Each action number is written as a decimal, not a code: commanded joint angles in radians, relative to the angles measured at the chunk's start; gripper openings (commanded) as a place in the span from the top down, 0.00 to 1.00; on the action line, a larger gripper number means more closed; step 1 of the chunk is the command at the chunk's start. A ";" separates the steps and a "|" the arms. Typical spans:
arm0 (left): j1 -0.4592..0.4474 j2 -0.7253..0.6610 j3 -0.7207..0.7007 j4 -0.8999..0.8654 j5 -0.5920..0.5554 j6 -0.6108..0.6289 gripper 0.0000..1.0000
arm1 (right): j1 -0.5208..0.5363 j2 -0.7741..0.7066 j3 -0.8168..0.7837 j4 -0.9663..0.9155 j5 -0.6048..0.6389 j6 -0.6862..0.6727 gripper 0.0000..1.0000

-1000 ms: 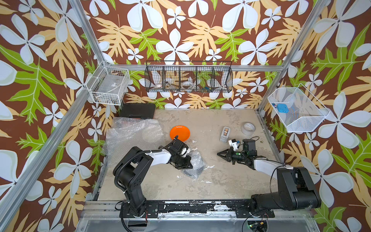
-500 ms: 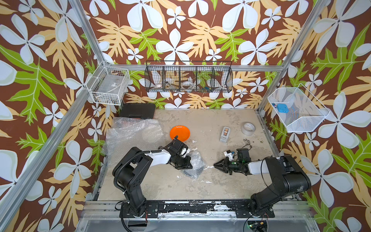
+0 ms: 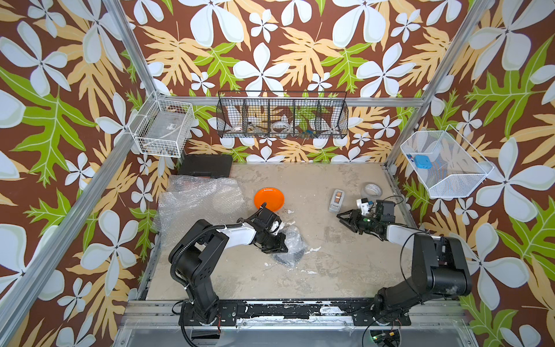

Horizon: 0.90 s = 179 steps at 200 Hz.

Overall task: Wrap dinner plates in bubble wrap
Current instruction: Tear off the tape using the Tape Cutter.

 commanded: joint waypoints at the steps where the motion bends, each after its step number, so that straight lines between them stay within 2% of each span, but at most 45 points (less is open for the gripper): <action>1: 0.001 0.008 -0.002 -0.101 -0.079 0.010 1.00 | -0.017 0.082 0.047 0.096 -0.012 -0.048 0.56; 33: 0.002 0.004 0.004 -0.110 -0.077 0.014 1.00 | -0.015 0.203 0.068 0.246 -0.041 0.003 0.54; 68: 0.002 0.007 0.002 -0.107 -0.074 0.009 1.00 | 0.001 0.258 0.053 0.360 -0.086 0.029 0.53; 142: 0.001 0.012 0.004 -0.109 -0.071 0.007 1.00 | 0.048 0.321 0.107 0.362 -0.051 0.046 0.53; 179: 0.001 0.009 0.002 -0.107 -0.071 0.003 1.00 | 0.048 0.333 0.120 0.383 -0.057 0.060 0.58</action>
